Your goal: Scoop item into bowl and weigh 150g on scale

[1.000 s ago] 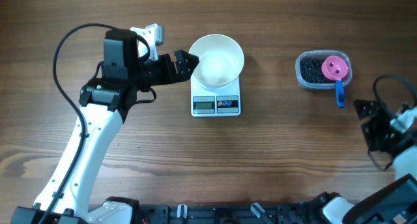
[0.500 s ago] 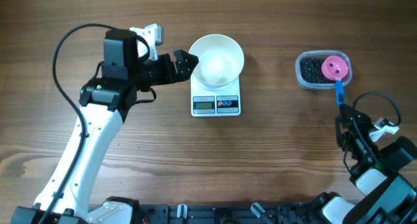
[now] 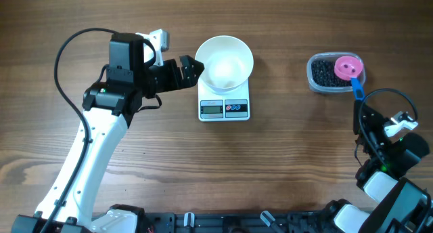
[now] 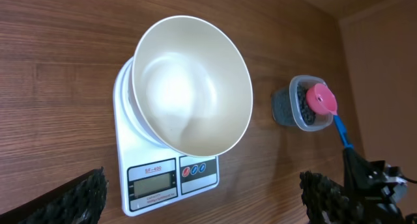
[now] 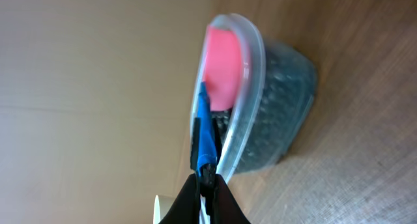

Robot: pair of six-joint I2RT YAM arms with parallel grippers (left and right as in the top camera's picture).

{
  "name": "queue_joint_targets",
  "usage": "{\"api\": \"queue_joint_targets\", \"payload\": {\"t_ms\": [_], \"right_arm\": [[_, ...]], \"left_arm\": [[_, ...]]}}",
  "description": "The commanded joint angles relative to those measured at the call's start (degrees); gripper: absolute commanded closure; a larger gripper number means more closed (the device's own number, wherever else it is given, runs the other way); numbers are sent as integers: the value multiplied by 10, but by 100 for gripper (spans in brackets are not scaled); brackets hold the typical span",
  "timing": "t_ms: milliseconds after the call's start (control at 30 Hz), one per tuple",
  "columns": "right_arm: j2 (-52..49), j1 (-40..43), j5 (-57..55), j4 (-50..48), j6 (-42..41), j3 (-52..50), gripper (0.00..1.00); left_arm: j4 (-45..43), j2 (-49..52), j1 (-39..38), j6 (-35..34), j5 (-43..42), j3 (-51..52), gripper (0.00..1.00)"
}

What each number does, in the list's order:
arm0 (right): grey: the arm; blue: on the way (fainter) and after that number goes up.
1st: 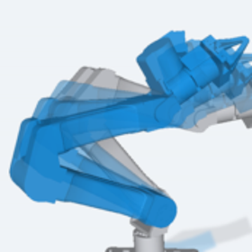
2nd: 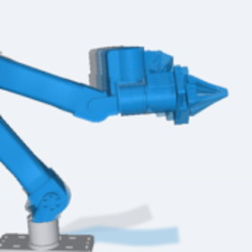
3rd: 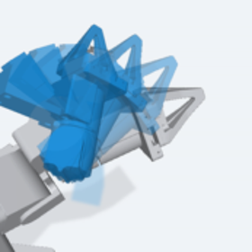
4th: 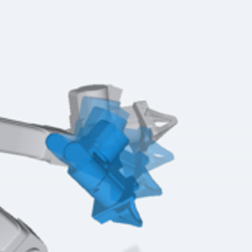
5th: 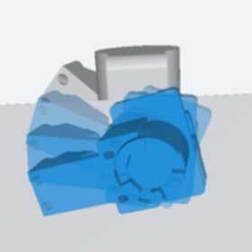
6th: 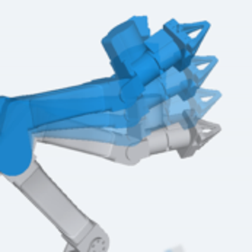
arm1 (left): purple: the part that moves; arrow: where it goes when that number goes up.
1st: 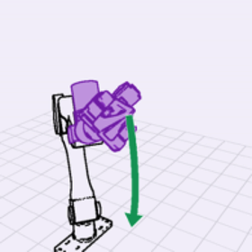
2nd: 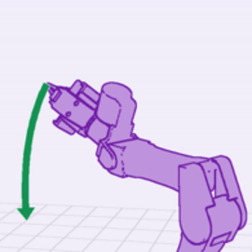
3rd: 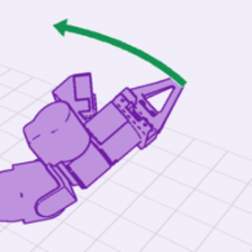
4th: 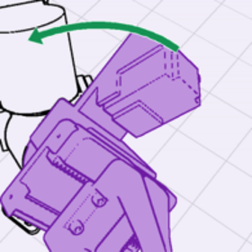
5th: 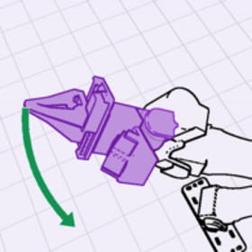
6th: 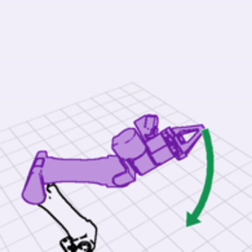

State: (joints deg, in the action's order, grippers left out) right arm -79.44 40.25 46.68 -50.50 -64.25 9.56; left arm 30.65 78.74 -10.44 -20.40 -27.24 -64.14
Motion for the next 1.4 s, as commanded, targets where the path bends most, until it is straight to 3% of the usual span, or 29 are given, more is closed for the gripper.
{"api": "queue_joint_targets", "payload": {"t_ms": [0, 267, 400, 500, 633, 800, 933, 1100, 1167, 1200, 1300, 1333, 1367], "right_arm": [[2, -2, 30, -21, 12, 2, 95], [8, -2, 131, 24, 21, 57, 95], [30, -2, 136, 130, 58, 105, 95], [48, -2, 119, 304, 155, 179, 95], [55, -19, 10, 673, 385, 365, 96], [54, -117, -195, 909, 514, 551, 95], [42, -181, -312, 977, 575, 599, 95], [-1, -197, -359, 947, 578, 602, 96], [-14, -178, -369, 949, 524, 602, 88], [-14, -166, -362, 950, 515, 602, 69], [-14, -108, -348, 974, 506, 601, 32], [-14, -90, -341, 991, 505, 601, 12], [-15, -75, -326, 1001, 501, 601, 0]], "left_arm": [[0, -2, 0, 9, 14, -4, 0], [-1, -2, 0, 9, 14, -4, 0], [-1, -2, 0, 9, 14, -4, 0], [-2, -2, 0, 9, 15, -4, 0], [-1, -2, 0, 9, 40, -4, 0], [-1, -2, 0, 9, 40, -4, 0], [5, -2, 0, 9, 43, -4, 0], [10, -2, 0, 10, 53, -4, 0], [14, -2, 0, 27, 53, -4, 0], [17, -2, 0, 36, 53, -4, 0], [22, -2, 0, 35, 55, -4, 0], [22, -2, 0, 35, 55, -4, 0], [22, -2, 0, 36, 55, -4, 0]]}}
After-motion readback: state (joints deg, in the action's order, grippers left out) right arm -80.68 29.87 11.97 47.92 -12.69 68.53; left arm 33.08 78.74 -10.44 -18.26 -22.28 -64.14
